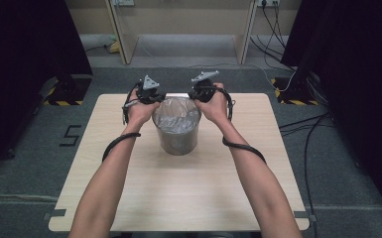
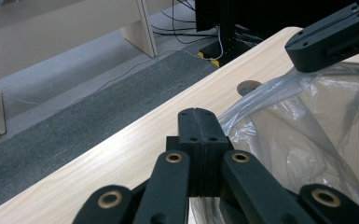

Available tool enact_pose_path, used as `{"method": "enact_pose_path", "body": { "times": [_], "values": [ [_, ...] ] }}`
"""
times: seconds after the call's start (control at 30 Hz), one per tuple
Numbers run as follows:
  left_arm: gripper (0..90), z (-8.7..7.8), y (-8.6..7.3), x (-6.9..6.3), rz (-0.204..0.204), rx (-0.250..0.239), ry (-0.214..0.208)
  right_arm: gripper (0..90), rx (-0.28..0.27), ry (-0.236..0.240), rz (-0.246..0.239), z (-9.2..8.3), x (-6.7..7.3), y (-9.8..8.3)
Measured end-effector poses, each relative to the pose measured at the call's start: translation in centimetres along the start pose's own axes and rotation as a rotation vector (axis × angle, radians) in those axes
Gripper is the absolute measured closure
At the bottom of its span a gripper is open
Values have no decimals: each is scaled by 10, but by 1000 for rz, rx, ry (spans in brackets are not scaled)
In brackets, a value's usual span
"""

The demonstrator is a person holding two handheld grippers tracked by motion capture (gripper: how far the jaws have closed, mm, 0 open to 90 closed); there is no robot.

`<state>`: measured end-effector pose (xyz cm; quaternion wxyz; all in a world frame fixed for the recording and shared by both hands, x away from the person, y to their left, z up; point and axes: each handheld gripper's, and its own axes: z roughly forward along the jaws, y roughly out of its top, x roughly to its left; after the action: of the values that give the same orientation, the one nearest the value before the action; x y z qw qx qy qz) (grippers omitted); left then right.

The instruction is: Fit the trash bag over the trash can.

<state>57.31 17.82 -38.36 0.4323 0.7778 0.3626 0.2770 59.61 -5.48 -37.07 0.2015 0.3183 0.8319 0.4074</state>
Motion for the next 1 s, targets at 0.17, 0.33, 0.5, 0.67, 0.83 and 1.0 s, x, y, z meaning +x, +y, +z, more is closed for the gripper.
{"method": "enact_pose_path", "body": {
  "times": [0.17, 0.33, 0.5, 0.67, 0.83, 1.0],
  "values": [
    [896, 2, 2, 0, 1, 8, 3, 900, 18, -1, 2, 3, -2, -3],
    [896, 3, 3, 0, -2, 15, 5, 900, 32, 3, 0, 5, -3, -4],
    [896, 4, 5, 3, -24, 37, 3, 900, 41, 13, 5, 5, -5, -5],
    [896, 6, 2, 6, -43, 60, 3, 900, 47, 20, 3, 6, -6, -6],
    [896, 5, -2, 9, -27, 83, 14, 900, 55, 8, -5, 4, -7, -6],
    [896, 2, 2, 8, -23, 66, 17, 900, 63, 4, -16, 3, -7, -5]
  ]
}}
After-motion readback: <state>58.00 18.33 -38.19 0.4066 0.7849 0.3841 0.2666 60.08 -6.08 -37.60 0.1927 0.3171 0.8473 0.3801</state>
